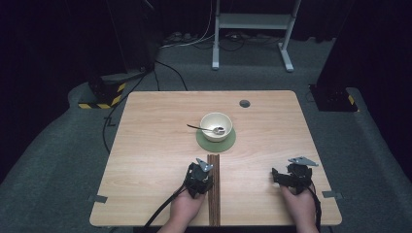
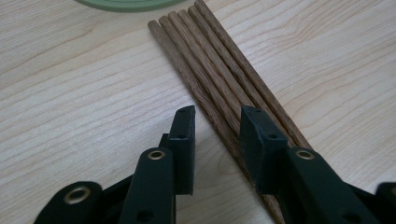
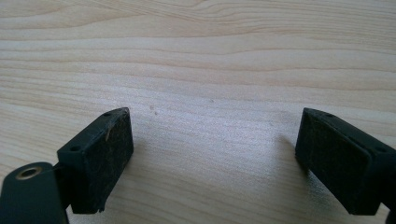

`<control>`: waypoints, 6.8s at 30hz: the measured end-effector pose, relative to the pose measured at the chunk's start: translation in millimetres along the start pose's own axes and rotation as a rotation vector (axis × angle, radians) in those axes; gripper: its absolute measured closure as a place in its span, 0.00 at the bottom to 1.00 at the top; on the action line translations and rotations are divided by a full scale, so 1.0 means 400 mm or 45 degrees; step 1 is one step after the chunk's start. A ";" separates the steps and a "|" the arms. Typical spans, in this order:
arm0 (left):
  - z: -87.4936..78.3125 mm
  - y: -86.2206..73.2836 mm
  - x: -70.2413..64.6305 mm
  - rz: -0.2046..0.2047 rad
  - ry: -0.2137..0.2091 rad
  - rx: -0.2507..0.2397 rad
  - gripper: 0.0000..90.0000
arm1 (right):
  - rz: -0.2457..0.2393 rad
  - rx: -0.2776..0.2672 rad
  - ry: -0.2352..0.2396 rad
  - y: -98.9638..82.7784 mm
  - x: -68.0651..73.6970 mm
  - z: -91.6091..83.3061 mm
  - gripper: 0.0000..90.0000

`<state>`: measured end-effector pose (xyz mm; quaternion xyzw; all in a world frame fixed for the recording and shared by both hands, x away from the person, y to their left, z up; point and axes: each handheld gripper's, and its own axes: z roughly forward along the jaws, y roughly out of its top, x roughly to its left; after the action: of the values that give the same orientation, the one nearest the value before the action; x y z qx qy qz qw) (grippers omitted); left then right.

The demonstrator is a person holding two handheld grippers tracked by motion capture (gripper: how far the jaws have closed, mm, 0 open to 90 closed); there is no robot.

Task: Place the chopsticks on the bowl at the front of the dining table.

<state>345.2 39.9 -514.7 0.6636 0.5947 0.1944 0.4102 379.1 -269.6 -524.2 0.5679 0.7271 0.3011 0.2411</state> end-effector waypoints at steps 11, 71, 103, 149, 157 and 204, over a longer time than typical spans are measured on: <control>0.002 -0.007 0.024 0.041 0.060 -0.010 0.77 | 0.004 0.001 0.002 0.000 0.001 0.000 0.12; -0.079 0.069 0.125 -0.118 0.012 -0.148 0.93 | -0.014 0.019 0.019 0.000 -0.002 -0.004 0.13; 0.045 0.291 0.060 -0.249 0.010 -0.270 0.93 | -0.013 -0.005 0.010 -0.001 -0.001 -0.001 0.14; 0.202 0.364 0.022 -0.167 0.115 -0.191 0.93 | -0.021 0.009 0.025 -0.003 -0.002 -0.008 0.16; 0.217 0.366 0.024 -0.204 0.128 -0.199 0.93 | -0.020 0.004 0.023 -0.004 -0.002 -0.007 0.16; -0.101 0.173 0.027 -0.045 -0.034 -0.248 0.71 | -0.017 0.007 0.026 -0.003 -0.002 -0.008 0.16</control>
<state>361.1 65.9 -439.6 0.6126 0.5789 0.2351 0.4841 376.2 -271.0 -522.9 0.5606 0.7340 0.3034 0.2342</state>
